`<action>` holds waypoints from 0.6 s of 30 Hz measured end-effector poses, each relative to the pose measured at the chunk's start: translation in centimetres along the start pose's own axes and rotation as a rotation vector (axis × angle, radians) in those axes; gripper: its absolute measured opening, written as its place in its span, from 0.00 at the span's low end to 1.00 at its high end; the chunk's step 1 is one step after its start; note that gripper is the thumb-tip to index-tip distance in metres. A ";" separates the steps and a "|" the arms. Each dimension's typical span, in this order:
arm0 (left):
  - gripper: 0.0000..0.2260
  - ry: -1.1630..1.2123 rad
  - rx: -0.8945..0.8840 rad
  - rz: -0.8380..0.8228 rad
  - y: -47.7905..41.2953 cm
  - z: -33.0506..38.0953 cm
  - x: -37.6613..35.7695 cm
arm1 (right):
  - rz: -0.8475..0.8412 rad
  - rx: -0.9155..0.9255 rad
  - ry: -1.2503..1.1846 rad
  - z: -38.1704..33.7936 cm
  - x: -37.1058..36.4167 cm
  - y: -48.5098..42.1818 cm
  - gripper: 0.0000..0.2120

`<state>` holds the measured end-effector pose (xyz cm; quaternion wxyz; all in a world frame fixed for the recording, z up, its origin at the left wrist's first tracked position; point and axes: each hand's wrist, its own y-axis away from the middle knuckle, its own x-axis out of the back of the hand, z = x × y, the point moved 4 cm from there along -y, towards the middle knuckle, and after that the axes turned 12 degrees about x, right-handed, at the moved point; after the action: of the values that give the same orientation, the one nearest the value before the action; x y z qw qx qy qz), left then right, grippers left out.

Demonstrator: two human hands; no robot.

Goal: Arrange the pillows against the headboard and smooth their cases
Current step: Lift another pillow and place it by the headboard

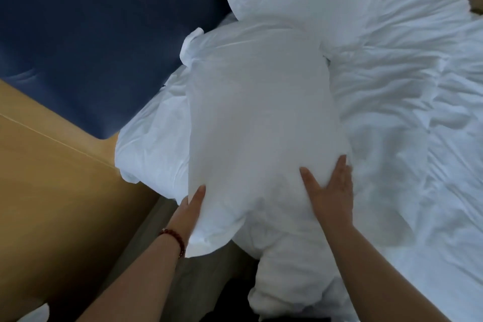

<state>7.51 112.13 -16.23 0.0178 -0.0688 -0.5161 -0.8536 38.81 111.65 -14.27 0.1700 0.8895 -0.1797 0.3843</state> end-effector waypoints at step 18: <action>0.22 0.289 -0.251 0.227 12.8 3.7 -3.2 | 0.108 0.510 -0.190 -1.3 2.7 9.1 0.52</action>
<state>12.31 109.24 -3.70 0.1788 -0.0053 -0.3870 -0.9045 35.61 103.72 -9.89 -0.0979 0.9246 -0.1393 0.3407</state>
